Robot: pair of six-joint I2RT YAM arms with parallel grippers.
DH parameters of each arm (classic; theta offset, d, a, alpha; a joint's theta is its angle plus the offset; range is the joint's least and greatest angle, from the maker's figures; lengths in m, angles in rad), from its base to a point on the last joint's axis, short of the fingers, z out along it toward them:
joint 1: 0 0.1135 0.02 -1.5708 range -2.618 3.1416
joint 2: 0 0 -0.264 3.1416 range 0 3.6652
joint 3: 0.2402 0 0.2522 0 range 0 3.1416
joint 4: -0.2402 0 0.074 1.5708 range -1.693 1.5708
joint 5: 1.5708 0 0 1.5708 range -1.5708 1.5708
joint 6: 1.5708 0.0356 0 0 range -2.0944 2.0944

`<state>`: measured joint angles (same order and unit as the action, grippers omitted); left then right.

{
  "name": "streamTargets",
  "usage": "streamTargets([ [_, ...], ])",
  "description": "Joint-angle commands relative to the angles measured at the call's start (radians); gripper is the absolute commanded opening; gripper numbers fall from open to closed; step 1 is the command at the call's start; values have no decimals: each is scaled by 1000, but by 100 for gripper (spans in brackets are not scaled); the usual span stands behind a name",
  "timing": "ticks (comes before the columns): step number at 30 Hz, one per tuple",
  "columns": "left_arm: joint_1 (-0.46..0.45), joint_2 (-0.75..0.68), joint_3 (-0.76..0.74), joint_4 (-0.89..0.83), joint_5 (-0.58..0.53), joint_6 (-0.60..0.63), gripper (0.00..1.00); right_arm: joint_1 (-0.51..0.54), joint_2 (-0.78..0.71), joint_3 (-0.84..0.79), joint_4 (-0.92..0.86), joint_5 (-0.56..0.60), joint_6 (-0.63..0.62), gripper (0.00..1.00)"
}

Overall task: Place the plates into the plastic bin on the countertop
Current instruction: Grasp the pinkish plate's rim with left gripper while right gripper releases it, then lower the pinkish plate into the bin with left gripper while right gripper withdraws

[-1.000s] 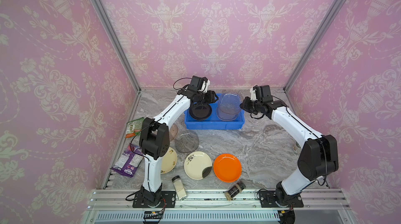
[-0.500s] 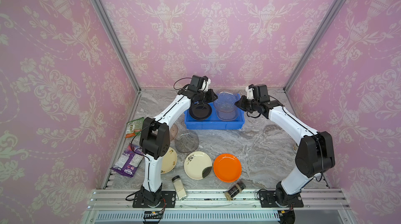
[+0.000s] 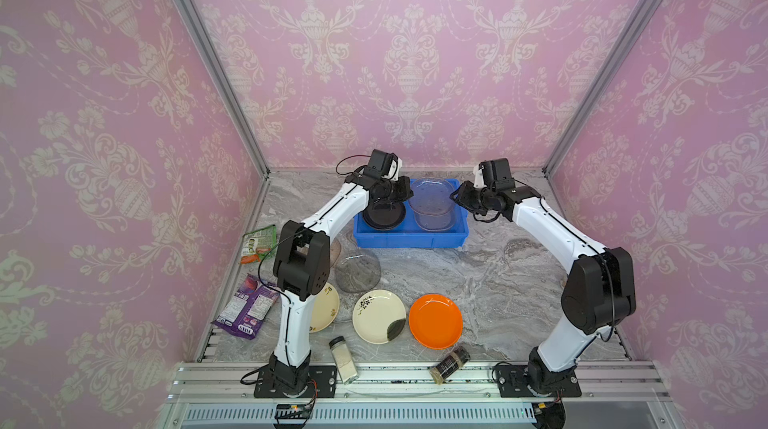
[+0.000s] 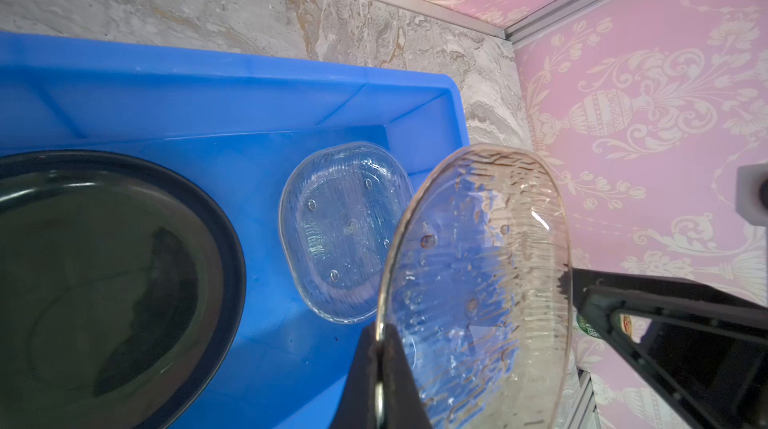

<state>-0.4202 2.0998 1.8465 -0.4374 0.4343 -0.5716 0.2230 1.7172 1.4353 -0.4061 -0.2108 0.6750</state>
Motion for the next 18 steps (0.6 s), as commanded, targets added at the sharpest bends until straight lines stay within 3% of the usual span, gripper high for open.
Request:
streamTargets([
  [1,-15,33,-1,-20,-58,-35,0,-56,-39,-19,-29,80,29,40],
  [8,-32,95,18,-27,-111,-87,0,-123,-112,-76,3,89,32,39],
  [18,-42,195,57,14,-153,-168,0,-134,-137,-121,23,75,39,39],
])
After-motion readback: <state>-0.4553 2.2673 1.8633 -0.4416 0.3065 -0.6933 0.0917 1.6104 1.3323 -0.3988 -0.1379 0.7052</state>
